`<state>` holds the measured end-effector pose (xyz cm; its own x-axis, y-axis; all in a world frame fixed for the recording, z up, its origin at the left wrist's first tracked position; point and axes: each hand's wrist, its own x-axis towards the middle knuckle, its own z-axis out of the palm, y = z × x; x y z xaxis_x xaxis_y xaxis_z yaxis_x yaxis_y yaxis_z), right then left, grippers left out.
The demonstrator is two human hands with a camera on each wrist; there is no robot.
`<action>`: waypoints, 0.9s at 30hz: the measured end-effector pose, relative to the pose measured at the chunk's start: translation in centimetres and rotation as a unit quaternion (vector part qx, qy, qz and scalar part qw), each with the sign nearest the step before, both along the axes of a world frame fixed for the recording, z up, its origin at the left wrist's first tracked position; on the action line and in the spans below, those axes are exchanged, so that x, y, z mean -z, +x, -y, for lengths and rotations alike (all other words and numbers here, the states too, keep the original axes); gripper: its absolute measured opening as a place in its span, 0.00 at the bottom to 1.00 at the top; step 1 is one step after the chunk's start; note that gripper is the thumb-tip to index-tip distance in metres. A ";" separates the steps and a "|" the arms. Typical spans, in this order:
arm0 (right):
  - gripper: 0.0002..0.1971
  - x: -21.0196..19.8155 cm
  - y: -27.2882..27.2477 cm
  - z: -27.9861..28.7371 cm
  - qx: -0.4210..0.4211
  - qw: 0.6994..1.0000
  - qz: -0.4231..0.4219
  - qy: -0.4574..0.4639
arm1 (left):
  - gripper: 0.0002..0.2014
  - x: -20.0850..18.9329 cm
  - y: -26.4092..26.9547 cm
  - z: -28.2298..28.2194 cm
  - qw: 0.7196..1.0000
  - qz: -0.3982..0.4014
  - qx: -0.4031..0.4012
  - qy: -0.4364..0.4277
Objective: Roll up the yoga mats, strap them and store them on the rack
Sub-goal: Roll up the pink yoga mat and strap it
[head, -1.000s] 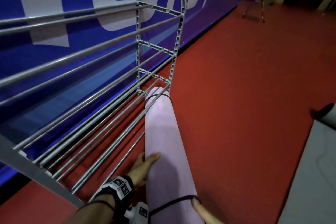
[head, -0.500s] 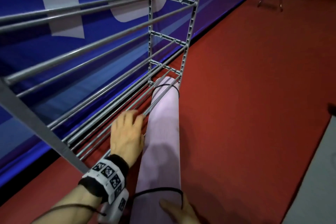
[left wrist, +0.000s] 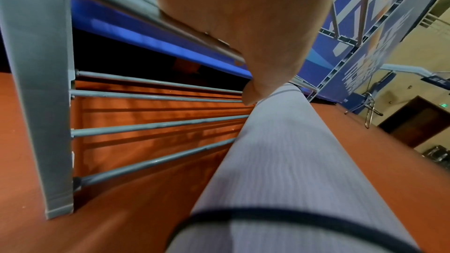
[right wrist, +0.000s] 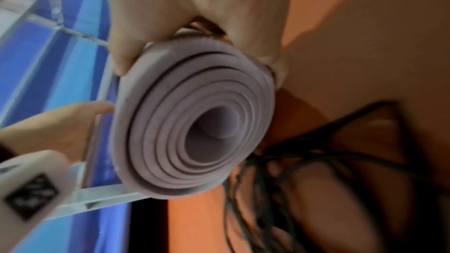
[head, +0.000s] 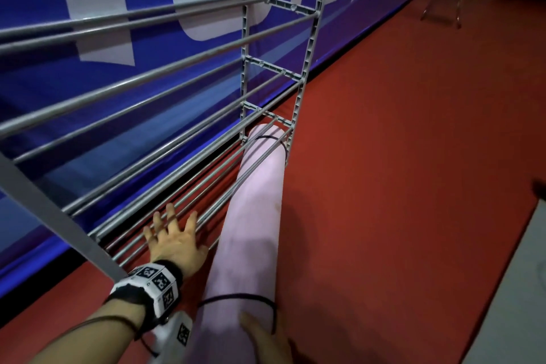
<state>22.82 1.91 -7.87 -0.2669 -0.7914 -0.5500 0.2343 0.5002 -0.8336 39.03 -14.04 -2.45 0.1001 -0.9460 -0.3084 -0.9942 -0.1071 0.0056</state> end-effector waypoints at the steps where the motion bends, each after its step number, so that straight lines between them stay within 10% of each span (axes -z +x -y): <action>1: 0.67 -0.3 0.5 0.9 -0.013 1.000 0.022 0.017 | 0.42 0.0 0.0 0.0 1.000 -0.003 0.000 0.002; 17: 0.63 0.5 7.7 8.6 -0.145 0.970 -0.132 0.141 | 0.36 -0.4 0.1 0.3 0.999 -0.041 -0.009 0.010; 27: 0.50 3.0 5.0 5.6 -0.179 0.983 -0.024 -0.011 | 0.39 -0.5 0.0 0.2 0.998 -0.057 -0.011 0.023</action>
